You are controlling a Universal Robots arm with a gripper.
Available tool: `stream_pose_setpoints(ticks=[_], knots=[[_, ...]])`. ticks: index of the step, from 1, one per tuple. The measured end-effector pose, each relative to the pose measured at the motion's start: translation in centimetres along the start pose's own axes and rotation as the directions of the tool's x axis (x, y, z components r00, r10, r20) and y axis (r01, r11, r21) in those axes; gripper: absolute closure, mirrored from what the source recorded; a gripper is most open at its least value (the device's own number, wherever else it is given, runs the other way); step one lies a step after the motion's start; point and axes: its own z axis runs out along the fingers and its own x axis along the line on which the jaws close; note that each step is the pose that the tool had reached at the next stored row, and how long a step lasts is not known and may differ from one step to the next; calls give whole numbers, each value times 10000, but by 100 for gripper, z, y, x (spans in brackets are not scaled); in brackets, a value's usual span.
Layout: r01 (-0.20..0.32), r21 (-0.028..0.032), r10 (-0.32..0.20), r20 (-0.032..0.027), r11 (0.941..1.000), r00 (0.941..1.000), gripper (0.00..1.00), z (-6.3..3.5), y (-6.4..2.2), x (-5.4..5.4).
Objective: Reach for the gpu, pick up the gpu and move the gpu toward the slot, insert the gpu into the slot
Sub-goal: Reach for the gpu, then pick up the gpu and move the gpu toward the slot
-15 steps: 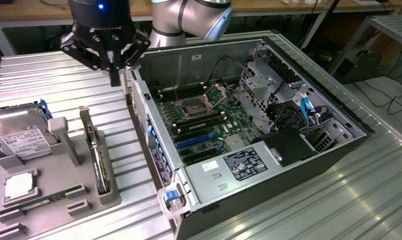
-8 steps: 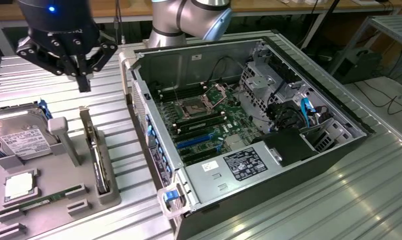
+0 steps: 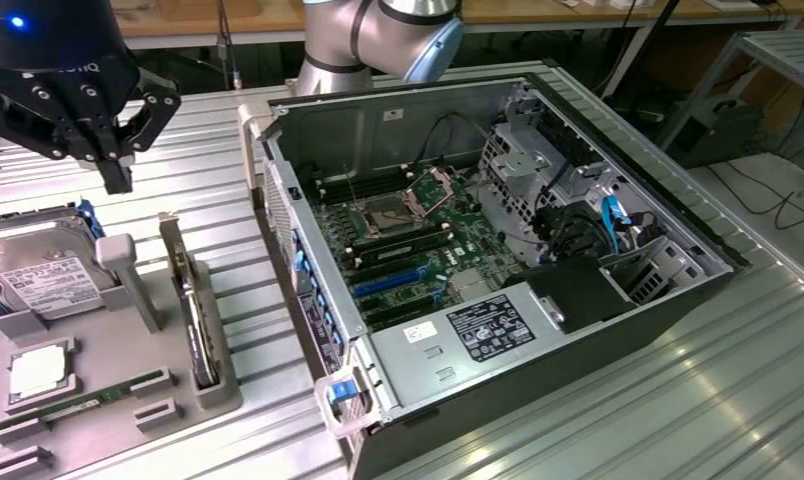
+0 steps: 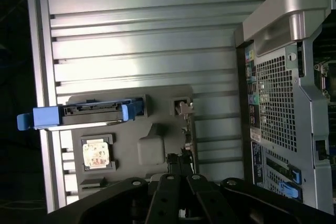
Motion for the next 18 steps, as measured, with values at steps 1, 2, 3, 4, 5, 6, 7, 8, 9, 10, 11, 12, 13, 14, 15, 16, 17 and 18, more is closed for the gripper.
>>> stream_pose_setpoints(ticks=[1,2,3,4,5,6,7,8,9,10,11,12,13,14,15,16,17,18], knots=[[1,0,-1,0,10000,10000,89,0,0,0],[1,0,-1,0,10000,10000,89,0,0,0],[1,0,-1,0,10000,10000,89,0,0,0],[1,0,-1,-1,10000,10000,89,0,0,0],[1,0,-1,-1,10000,10000,89,0,0,0],[1,0,-1,-1,10000,10000,89,0,0,0],[1,0,-1,-1,10000,10000,89,0,0,0],[0,0,0,-1,10000,10000,89,0,0,0],[1,0,-1,-1,10000,10000,89,0,0,0],[1,0,-1,-1,10000,10000,89,0,0,0],[1,0,-1,-1,10000,10000,89,0,0,0],[1,0,-1,-1,10000,10000,89,0,0,0],[0,0,0,-1,10000,10000,89,0,0,0],[1,0,-1,-1,10000,10000,89,0,0,0],[1,0,-1,-1,10000,10000,83,0,0,0],[0,0,0,-1,10000,10000,76,0,0,0],[1,0,-1,0,10000,10000,70,0,0,0],[1,0,-1,-1,10000,10000,70,0,0,0]])
